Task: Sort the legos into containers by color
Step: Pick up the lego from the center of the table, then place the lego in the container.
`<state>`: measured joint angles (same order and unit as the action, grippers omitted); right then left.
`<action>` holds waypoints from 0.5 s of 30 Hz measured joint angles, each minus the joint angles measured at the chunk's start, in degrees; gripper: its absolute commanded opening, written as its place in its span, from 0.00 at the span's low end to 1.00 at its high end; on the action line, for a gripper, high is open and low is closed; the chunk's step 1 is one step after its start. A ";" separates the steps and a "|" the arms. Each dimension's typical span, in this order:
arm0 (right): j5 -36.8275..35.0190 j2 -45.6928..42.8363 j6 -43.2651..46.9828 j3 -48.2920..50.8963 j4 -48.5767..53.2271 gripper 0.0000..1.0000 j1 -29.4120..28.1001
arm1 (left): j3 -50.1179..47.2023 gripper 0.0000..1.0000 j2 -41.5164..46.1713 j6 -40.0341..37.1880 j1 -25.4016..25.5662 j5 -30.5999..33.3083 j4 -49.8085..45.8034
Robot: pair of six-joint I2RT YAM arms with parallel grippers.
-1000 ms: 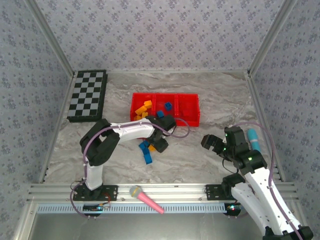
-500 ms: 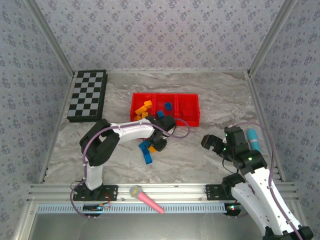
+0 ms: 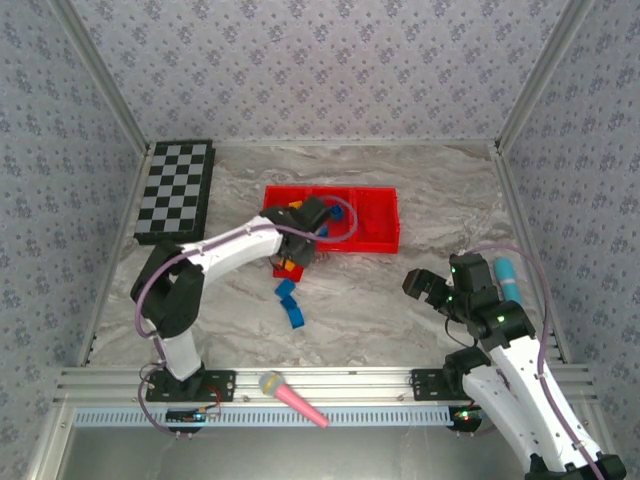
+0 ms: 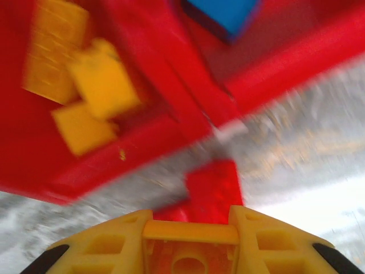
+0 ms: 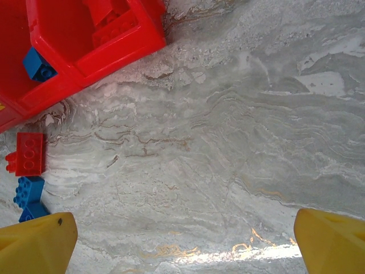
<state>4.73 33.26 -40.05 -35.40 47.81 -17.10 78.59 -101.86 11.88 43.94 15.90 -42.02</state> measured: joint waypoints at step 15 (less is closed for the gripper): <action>0.87 -0.15 0.28 0.98 -0.87 1.00 0.63 | 20.50 0.23 -12.48 -0.42 -13.64 1.29 2.89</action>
<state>5.61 33.10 -39.77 -34.41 46.94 -16.47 99.09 -114.34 11.46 30.30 17.19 -39.13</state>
